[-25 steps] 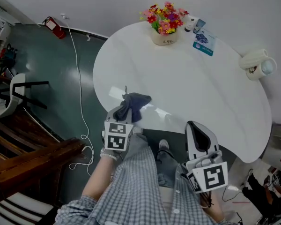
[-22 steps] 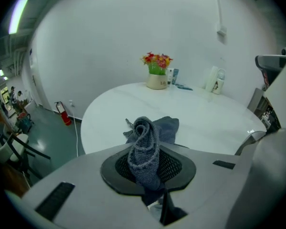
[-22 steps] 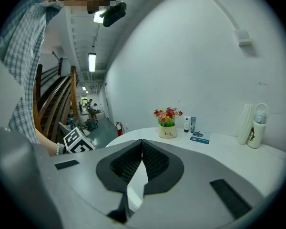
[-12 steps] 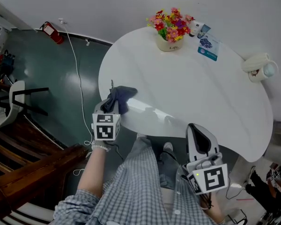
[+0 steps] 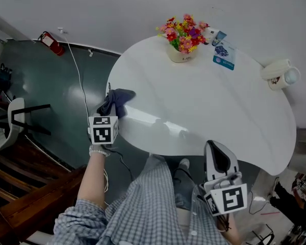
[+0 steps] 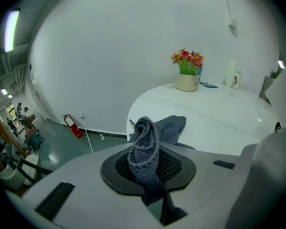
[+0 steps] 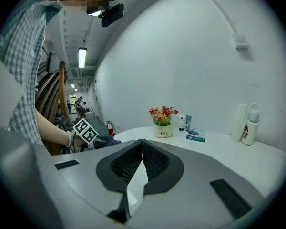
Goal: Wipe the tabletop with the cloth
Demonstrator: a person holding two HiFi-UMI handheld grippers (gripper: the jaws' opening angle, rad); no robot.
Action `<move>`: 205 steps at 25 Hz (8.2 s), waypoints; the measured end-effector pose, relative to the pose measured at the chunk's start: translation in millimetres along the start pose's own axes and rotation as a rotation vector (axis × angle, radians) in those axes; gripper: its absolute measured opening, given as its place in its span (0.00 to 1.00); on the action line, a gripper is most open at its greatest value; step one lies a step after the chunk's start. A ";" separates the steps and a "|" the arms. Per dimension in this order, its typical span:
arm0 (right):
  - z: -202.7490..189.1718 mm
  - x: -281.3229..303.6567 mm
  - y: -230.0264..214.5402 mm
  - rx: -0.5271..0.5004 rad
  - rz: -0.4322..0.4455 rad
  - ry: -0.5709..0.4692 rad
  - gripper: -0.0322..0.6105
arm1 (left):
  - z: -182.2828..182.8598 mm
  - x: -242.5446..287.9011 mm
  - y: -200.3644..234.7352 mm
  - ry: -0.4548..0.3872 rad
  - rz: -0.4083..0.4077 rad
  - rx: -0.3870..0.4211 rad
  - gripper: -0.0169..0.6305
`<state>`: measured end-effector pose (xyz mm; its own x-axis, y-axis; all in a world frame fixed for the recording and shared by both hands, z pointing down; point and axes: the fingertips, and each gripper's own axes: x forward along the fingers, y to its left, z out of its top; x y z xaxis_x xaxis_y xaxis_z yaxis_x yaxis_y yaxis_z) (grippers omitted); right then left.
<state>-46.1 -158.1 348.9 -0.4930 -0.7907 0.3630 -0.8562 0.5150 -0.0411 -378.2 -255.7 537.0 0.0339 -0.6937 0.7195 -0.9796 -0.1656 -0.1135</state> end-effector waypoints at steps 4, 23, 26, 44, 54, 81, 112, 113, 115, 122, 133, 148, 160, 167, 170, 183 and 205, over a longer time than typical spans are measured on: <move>-1.8 -0.6 -2.7 0.005 -0.022 0.010 0.06 | 9.7 12.2 28.4 0.013 0.059 0.021 0.12; -5.2 -6.8 -21.4 0.034 -0.074 0.013 0.06 | 26.6 18.1 -11.0 0.025 0.061 0.044 0.11; -7.3 -8.5 -24.3 0.036 -0.072 0.013 0.06 | 28.6 16.5 -41.3 0.019 0.039 0.081 0.11; -19.3 -37.0 -44.4 0.064 -0.141 0.017 0.06 | 56.1 15.3 -240.9 0.005 -0.320 0.168 0.11; -28.7 -59.4 -63.2 0.094 -0.225 0.030 0.06 | 83.5 35.1 -304.1 0.019 -0.401 0.208 0.11; -20.9 -37.1 -50.1 0.079 -0.193 0.025 0.06 | 100.2 62.8 -207.6 0.006 -0.269 0.095 0.11; -25.6 -1.5 -28.0 0.091 -0.214 0.102 0.06 | 150.4 135.1 15.8 -0.030 0.030 0.066 0.11; -26.0 -2.0 -28.8 0.090 -0.218 0.102 0.06 | 154.8 139.3 18.3 -0.030 0.037 0.085 0.11; -28.0 -4.5 -31.3 0.090 -0.229 0.109 0.06 | 165.1 148.8 22.3 -0.027 0.051 0.109 0.11; -37.3 -20.8 -44.1 0.089 -0.282 0.142 0.06 | 194.8 171.9 10.9 -0.033 0.072 0.251 0.11; -34.6 -40.1 -62.9 0.066 -0.307 0.113 0.06 | 178.4 146.8 -42.4 -0.044 0.014 0.227 0.11; -37.2 -61.1 -74.9 0.071 -0.268 0.074 0.06 | 154.1 101.4 -205.4 -0.097 -0.241 0.340 0.11; -36.0 -75.2 -78.1 0.056 -0.248 0.047 0.06 | 118.2 54.5 -324.4 -0.099 -0.419 0.473 0.11; -29.8 -75.5 -77.8 0.033 -0.209 0.023 0.06 | 71.2 9.2 -364.4 -0.091 -0.511 0.606 0.11; -26.8 -75.4 -76.6 0.019 -0.189 0.011 0.06 | 47.8 -12.5 -377.3 -0.073 -0.566 0.638 0.11; -16.7 -62.4 -58.6 -0.028 -0.043 -0.042 0.06 | -21.8 -74.4 -361.3 0.015 -0.627 0.557 0.11; 25.4 -49.8 -16.9 -0.165 0.157 -0.137 0.06 | 45.0 -153.9 -269.3 -0.148 -0.397 0.335 0.11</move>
<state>-11.1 -135.9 307.8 -0.6437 -0.7286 0.2341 -0.7364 0.6730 0.0698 -110.7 -136.0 425.9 0.4402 -0.6194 0.6500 -0.7696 -0.6332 -0.0822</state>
